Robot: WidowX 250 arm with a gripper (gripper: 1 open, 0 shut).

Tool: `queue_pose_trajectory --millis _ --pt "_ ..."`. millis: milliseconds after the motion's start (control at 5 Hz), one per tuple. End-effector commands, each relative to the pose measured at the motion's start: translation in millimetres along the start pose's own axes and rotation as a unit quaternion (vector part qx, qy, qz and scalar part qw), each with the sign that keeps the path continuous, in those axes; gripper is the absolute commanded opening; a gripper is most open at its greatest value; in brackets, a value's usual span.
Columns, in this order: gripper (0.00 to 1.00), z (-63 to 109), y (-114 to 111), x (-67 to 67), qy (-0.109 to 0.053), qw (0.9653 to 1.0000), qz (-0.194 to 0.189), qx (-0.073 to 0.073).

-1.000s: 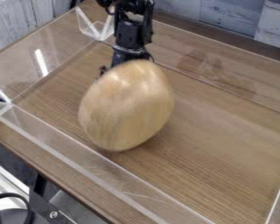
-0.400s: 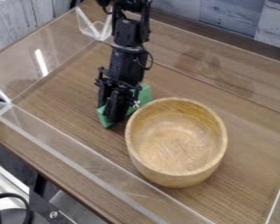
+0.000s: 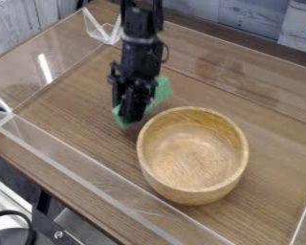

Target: Put the green block in the brown bowl

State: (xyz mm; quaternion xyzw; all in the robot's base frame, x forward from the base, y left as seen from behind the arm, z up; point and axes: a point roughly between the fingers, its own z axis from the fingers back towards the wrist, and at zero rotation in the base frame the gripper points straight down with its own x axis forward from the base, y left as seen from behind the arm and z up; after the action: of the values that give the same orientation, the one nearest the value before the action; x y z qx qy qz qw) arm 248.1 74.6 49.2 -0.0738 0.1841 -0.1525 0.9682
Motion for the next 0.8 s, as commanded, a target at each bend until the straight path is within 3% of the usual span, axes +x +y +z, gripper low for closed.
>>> queue_pose_trajectory --millis 0,200,400,600 --pt "0.0 52.4 -1 0.1 -0.068 0.9968 0.023 0.034" --pt "0.0 80.3 5 -2.5 -0.094 0.9924 0.067 0.043" --pt "0.0 89.4 -13 -7.7 -0.108 0.9909 0.065 0.046" --pt "0.0 67.9 -19 -6.8 -0.093 0.9935 0.052 0.039"
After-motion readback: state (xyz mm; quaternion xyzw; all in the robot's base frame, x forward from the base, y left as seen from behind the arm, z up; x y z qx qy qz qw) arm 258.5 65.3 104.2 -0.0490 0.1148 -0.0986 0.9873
